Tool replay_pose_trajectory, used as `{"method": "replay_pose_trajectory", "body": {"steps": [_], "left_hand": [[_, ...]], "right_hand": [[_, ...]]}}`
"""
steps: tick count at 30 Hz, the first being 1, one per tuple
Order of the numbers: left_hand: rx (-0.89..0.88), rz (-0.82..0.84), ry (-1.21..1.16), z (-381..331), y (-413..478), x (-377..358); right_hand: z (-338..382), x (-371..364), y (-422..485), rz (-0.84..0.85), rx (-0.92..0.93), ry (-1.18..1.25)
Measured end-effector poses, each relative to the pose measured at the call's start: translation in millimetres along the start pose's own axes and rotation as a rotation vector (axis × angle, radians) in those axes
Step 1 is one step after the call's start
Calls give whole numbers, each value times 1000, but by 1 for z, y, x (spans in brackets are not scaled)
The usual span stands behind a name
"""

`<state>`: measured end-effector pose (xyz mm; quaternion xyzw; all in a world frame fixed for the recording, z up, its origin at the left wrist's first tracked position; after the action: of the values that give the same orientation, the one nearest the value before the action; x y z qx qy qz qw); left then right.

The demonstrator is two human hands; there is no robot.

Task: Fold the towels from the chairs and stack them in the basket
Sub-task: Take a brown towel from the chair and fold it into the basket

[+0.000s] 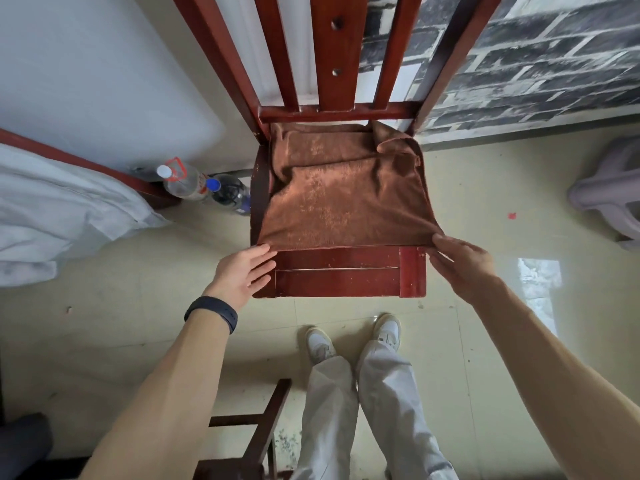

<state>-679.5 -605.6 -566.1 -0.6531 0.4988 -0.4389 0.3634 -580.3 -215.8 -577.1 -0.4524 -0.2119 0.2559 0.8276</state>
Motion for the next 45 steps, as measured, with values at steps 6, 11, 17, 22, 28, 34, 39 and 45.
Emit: {"method": "replay_pose_trajectory", "body": {"steps": [6, 11, 17, 22, 28, 34, 39, 45], "left_hand": [[39, 11, -54, -16, -66, 30], [77, 17, -71, -22, -144, 58], [79, 36, -62, -16, -211, 89], [109, -8, 4, 7, -234, 108], [126, 12, 21, 5, -253, 115], [55, -31, 19, -15, -259, 119], [43, -80, 105, -10, -257, 115], [50, -102, 115, 11, -258, 117]], "right_hand": [[28, 13, -60, -9, -115, 37], [54, 30, -139, 5, -137, 71], [52, 63, -212, 38, -187, 51], [43, 93, -246, -52, -155, -31], [52, 85, -265, -37, -62, -122], [71, 79, -266, -28, -74, -110], [62, 90, -268, -79, -32, -205], [42, 105, -268, 6, -140, 39]]}}
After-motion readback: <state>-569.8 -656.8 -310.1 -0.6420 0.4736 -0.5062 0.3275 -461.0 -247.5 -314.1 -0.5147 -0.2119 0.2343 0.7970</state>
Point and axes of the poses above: each hand's wrist, its own y-axis towards the middle knuckle, its own x-axis out of the back of the hand, z = x × y, the point moved 6 cm from there along y, towards the middle knuckle, and after that the axes turned 7 degrees about -z, right-handed, at the moved point
